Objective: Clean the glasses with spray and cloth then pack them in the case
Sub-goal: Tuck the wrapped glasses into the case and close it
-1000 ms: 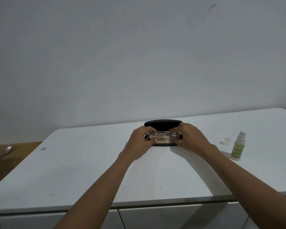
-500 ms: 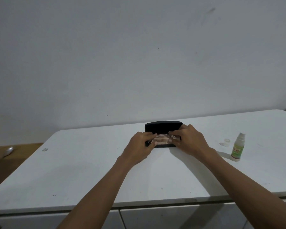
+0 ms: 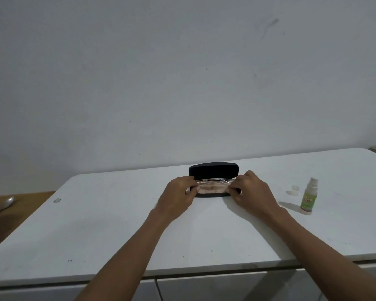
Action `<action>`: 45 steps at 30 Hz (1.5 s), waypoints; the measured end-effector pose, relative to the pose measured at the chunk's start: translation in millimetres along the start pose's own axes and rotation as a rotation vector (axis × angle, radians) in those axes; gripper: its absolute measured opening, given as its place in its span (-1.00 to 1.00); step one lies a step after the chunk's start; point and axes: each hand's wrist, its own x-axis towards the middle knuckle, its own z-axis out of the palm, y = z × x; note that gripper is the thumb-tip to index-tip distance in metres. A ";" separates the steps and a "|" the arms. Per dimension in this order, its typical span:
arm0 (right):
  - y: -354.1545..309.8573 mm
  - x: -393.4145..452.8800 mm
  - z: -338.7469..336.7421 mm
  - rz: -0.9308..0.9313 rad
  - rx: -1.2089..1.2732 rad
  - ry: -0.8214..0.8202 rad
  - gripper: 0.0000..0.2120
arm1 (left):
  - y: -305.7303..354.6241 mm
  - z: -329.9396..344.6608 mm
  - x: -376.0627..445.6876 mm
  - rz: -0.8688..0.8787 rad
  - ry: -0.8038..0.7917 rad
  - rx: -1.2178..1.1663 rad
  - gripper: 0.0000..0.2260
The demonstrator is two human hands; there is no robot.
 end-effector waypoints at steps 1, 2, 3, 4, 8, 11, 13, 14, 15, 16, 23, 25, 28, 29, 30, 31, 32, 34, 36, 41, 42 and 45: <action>-0.5 0.2 -2.0 -0.009 -0.008 -0.012 -0.83 | -1.4 -0.6 -1.5 0.035 0.005 0.065 -0.83; -1.0 0.3 -3.8 -0.013 -0.004 -0.014 -0.84 | -2.5 -1.2 -2.8 0.052 0.029 0.107 -0.82; -1.7 0.6 -5.4 -0.013 0.012 -0.010 -0.86 | -3.2 -1.2 -3.8 0.059 0.062 0.125 -0.82; -2.3 0.7 -6.6 -0.011 0.030 -0.003 -0.86 | -1.8 -1.2 -4.5 0.066 0.093 0.125 -0.80; -2.1 0.1 -7.0 -0.010 -0.018 -0.040 -0.82 | 7.6 -1.5 -3.3 0.107 0.048 0.148 -0.79; 0.2 0.3 -5.4 -0.026 -0.062 -0.037 -0.77 | 8.0 -3.3 -3.2 0.098 -0.021 0.189 -0.85; 1.6 -0.1 -4.4 -0.025 -0.072 -0.046 -0.78 | 6.6 -3.6 -4.5 0.098 -0.002 0.185 -0.86; 2.0 -0.2 -4.7 -0.024 -0.076 -0.052 -0.79 | 6.1 -3.8 -5.5 0.096 0.010 0.183 -0.87; 2.4 -0.2 -5.1 -0.023 -0.074 -0.057 -0.80 | 4.9 -4.1 -6.3 0.091 0.017 0.183 -0.87; 2.4 -0.1 -5.7 -0.025 -0.070 -0.064 -0.80 | 4.0 -4.5 -6.9 0.088 0.021 0.185 -0.88; 0.6 0.0 -5.0 0.007 0.002 -0.038 -0.81 | 6.1 -7.7 -8.1 0.230 0.004 0.224 -0.93; 0.0 -0.5 -5.9 -0.005 -0.043 -0.073 -0.79 | 9.6 -9.2 -8.1 0.125 -0.013 0.152 -0.82; 0.2 -0.6 -7.9 -0.015 -0.081 -0.092 -0.78 | 12.3 -9.3 -6.9 0.079 -0.039 0.113 -0.66; 0.8 -0.6 -7.7 -0.015 -0.080 -0.084 -0.79 | 13.0 -9.2 -6.4 0.107 -0.043 0.138 -0.68; 1.6 -0.5 -7.0 -0.016 -0.076 -0.071 -0.80 | 12.6 -9.1 -6.1 0.133 -0.045 0.167 -0.75; 1.8 -0.6 -6.7 -0.019 -0.072 -0.058 -0.80 | 11.4 -9.0 -6.3 0.149 -0.043 0.193 -0.82; 2.1 -0.7 -6.3 -0.024 -0.070 -0.046 -0.81 | 9.7 -8.8 -6.5 0.151 -0.040 0.214 -0.87; 2.6 -1.7 -5.6 -0.030 -0.073 -0.025 -0.82 | 7.6 -8.1 -6.8 0.145 -0.027 0.227 -0.89; 3.3 -3.1 -4.9 -0.018 -0.070 0.002 -0.84 | 8.2 -7.2 -7.4 0.120 -0.021 0.205 -0.89; 4.1 -7.1 0.8 0.021 -0.058 0.109 -0.94 | 14.9 -7.5 -9.0 0.113 0.029 0.222 -0.97; 4.0 -7.7 1.2 0.025 -0.058 0.111 -0.94 | 15.7 -7.4 -9.6 0.149 0.050 0.249 -0.93; 3.3 -8.5 0.4 0.040 -0.087 0.114 -0.93 | 17.3 -7.8 -10.3 0.221 0.070 0.347 -0.88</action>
